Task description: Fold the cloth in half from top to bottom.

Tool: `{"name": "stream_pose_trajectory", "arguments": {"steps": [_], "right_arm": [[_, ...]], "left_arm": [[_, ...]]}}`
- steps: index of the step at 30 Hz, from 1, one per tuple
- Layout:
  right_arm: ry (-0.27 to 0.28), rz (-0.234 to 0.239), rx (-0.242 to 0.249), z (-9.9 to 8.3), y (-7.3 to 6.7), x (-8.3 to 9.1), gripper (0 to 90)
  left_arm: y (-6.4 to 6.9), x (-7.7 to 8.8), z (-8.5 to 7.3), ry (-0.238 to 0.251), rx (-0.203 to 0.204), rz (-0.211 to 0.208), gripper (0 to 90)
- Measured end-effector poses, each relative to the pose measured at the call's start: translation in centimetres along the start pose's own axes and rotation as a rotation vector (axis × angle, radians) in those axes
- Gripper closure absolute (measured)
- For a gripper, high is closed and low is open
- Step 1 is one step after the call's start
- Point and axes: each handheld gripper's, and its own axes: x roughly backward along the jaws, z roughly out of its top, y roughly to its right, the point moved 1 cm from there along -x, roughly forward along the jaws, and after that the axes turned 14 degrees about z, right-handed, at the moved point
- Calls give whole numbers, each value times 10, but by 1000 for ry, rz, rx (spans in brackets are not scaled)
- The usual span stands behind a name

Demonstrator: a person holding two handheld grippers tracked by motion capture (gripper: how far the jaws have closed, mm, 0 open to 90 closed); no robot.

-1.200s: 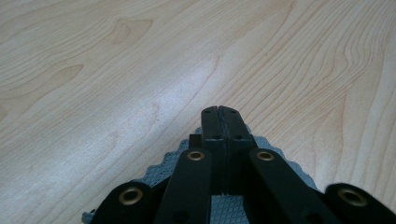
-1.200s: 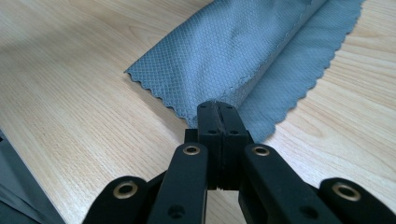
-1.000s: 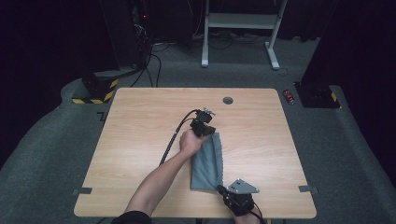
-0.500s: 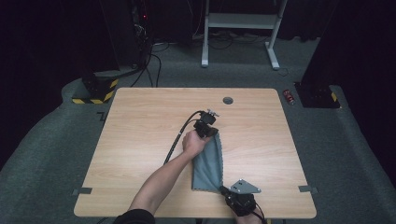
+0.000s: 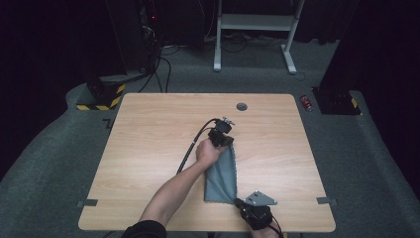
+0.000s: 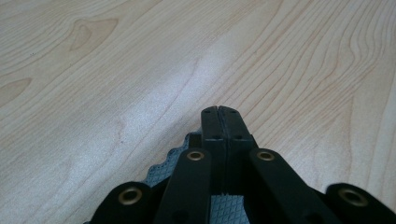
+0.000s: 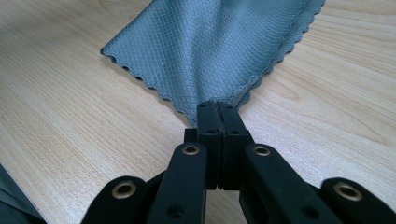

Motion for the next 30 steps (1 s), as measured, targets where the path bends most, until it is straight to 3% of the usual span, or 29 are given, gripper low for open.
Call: {"name": "stream_pose_trajectory", "arguments": {"steps": [7, 13, 18, 20, 22, 26, 28, 30], "right_arm": [[-6, 5, -14, 0, 1, -1, 881], [12, -33, -38, -1, 8, 5, 746], [44, -63, -43, 5, 15, 14, 720], [48, -61, -34, 10, 17, 13, 715], [45, -57, -10, 17, 18, 9, 709], [14, -39, 14, 30, 20, -7, 690], [-5, -27, 24, 35, 21, -16, 679], [-23, -20, 32, 40, 22, -24, 674]], "left_arm": [[3, -5, 1, -12, -8, 6, 893], [-4, 7, 4, 26, 32, 32, 659], [-12, 32, -3, 79, 34, 52, 580], [-15, 45, -11, 95, 24, 55, 570], [-17, 55, -22, 106, 39, 46, 559], [-19, 78, -56, 99, 34, 33, 534], [-19, 87, -73, 92, 15, 53, 525], [-19, 94, -86, 94, 21, 57, 521]]}}
